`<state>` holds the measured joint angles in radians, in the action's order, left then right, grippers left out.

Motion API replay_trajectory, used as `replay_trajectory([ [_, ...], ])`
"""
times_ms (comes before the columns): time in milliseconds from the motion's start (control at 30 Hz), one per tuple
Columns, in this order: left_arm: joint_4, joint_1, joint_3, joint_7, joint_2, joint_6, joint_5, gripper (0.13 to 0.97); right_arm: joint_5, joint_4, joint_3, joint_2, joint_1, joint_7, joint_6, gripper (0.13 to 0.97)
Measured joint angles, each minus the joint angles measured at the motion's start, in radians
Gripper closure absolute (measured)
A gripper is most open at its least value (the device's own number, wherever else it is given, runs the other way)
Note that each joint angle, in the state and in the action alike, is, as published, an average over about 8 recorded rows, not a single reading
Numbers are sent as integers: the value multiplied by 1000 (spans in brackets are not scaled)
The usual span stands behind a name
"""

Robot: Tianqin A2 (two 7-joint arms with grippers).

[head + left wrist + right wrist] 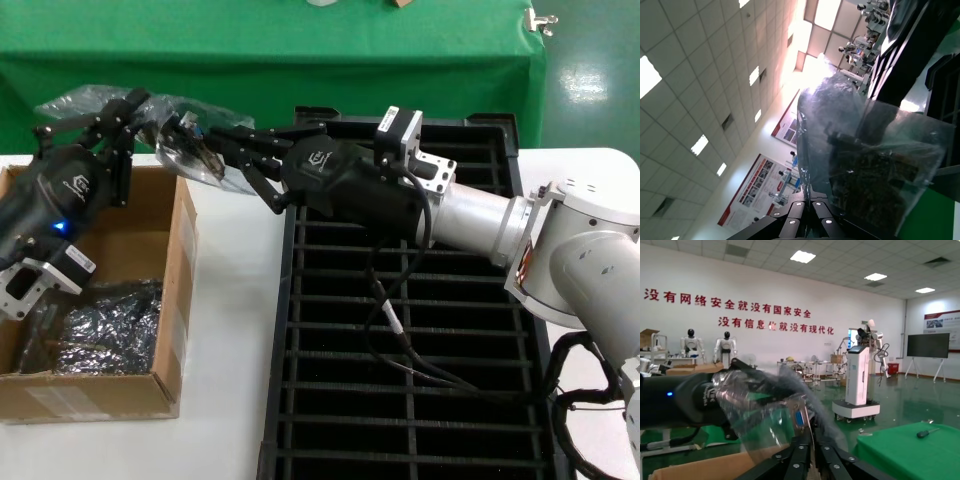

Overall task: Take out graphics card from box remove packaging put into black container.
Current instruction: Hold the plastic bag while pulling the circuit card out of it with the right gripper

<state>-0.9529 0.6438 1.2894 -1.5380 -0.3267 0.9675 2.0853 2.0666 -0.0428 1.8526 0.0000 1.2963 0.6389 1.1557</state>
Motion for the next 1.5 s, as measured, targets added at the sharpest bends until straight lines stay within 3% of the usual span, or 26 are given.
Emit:
replay_trajectory([
  [367,14,18,-1,-8,9,-17,-3,958,-36,12,-16,0,6,-7,18,860],
  [767,-72,-42,19,71,-4,-12,-8,958,-95,23,-77,2,4,-3,31,761],
  [967,-98,-61,24,101,-14,-11,-9,958,-119,24,-102,2,1,0,26,760],
  [1200,-118,-72,27,133,-25,-10,-9,958,-139,25,-128,4,-2,5,17,759],
  [1500,-122,-74,35,159,-34,-9,-10,958,-159,26,-157,7,-5,9,10,680],
])
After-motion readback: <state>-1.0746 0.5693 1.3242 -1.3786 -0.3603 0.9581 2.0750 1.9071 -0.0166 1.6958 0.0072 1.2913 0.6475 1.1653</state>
